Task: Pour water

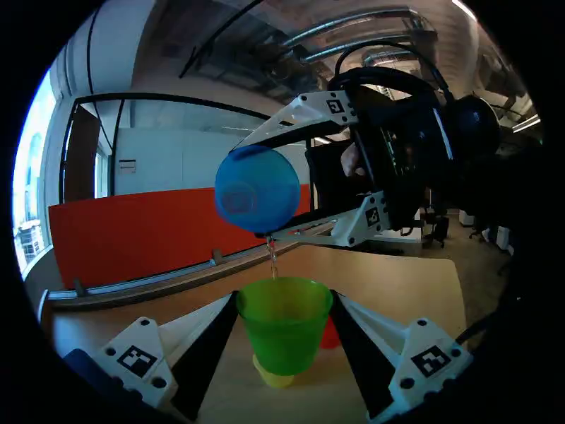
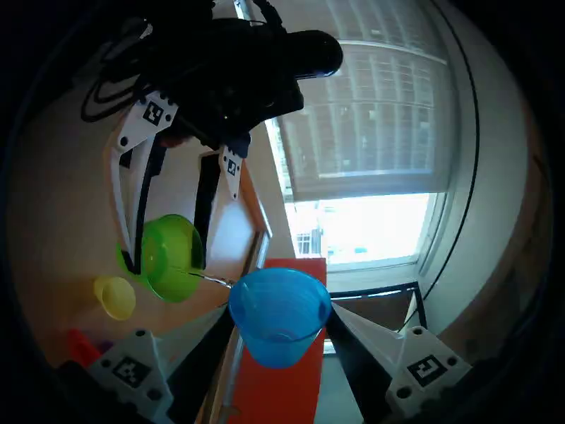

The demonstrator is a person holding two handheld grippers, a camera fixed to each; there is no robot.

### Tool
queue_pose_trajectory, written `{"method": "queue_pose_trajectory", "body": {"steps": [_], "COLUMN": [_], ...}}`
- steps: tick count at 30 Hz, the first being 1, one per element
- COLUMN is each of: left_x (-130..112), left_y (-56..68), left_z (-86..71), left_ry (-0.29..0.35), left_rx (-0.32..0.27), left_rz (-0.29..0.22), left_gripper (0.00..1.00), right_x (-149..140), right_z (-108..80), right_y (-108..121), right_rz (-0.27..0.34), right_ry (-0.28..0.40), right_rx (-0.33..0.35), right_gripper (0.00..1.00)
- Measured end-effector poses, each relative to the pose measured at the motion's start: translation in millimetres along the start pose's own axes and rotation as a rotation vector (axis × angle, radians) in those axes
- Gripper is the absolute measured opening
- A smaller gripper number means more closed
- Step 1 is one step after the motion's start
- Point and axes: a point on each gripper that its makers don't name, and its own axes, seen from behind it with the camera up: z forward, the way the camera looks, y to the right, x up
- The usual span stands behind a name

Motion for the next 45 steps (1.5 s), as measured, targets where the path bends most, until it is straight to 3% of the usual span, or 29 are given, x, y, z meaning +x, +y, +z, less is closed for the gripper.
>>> {"method": "queue_pose_trajectory", "body": {"steps": [45], "left_x": [1.9], "left_y": [2.4], "left_z": [-0.6], "left_ry": [0.008], "left_rx": [0.0], "left_rz": [0.007], "left_gripper": [0.9], "right_x": [14.1], "right_z": [-7.1], "right_y": [-0.5], "right_rz": [-0.097], "right_ry": [-0.01], "right_rx": [-0.029], "right_gripper": [0.9]}}
